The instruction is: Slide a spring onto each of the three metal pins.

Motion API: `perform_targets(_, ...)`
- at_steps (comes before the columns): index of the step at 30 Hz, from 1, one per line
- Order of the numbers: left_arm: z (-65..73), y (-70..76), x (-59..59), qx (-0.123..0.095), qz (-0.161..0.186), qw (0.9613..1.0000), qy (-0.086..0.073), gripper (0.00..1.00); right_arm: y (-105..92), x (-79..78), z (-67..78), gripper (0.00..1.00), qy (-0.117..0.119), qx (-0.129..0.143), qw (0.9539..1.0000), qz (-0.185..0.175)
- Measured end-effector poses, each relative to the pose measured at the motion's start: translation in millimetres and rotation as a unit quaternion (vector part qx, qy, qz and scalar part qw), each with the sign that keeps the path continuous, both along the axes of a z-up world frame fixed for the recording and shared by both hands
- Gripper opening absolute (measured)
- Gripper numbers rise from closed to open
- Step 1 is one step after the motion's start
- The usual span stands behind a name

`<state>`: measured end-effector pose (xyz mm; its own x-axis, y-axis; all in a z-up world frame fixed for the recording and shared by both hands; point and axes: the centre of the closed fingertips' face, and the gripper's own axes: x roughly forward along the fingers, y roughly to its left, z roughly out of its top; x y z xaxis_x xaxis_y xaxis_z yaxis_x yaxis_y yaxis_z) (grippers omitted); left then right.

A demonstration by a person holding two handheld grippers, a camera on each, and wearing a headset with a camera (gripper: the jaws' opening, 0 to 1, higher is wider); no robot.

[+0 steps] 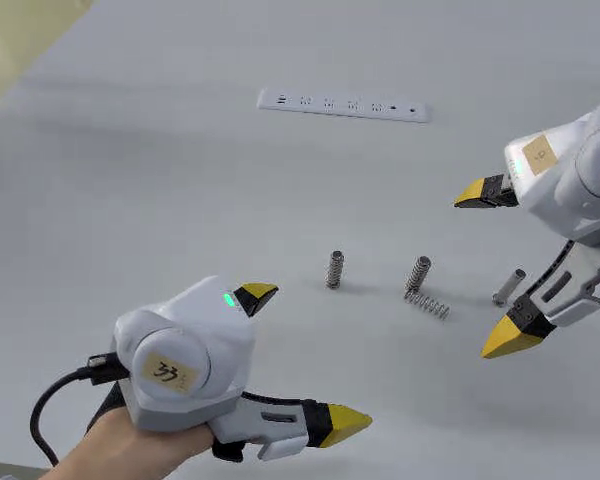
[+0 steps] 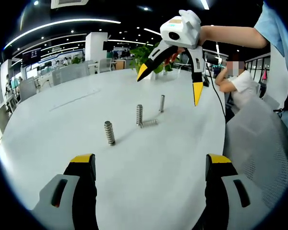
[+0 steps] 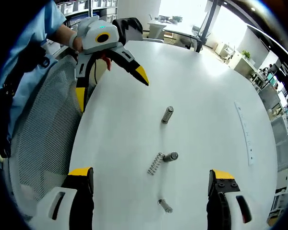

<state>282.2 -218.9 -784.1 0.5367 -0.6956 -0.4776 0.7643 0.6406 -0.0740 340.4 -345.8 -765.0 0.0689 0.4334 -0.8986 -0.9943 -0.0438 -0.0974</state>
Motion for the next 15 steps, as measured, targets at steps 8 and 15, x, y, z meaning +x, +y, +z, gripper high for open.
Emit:
perform_targets(8,4.1,-10.4,-1.6,0.009,-0.026,0.9996,-0.003,0.94,-28.8,-17.7,8.6,0.99,-0.005,0.015,0.9987,-0.048)
perform_targets(15,6.8,-16.7,-0.3,0.015,-0.042,0.999,-0.005,0.94,-53.6,-28.8,14.3,0.99,-0.008,0.032,0.995,-0.094)
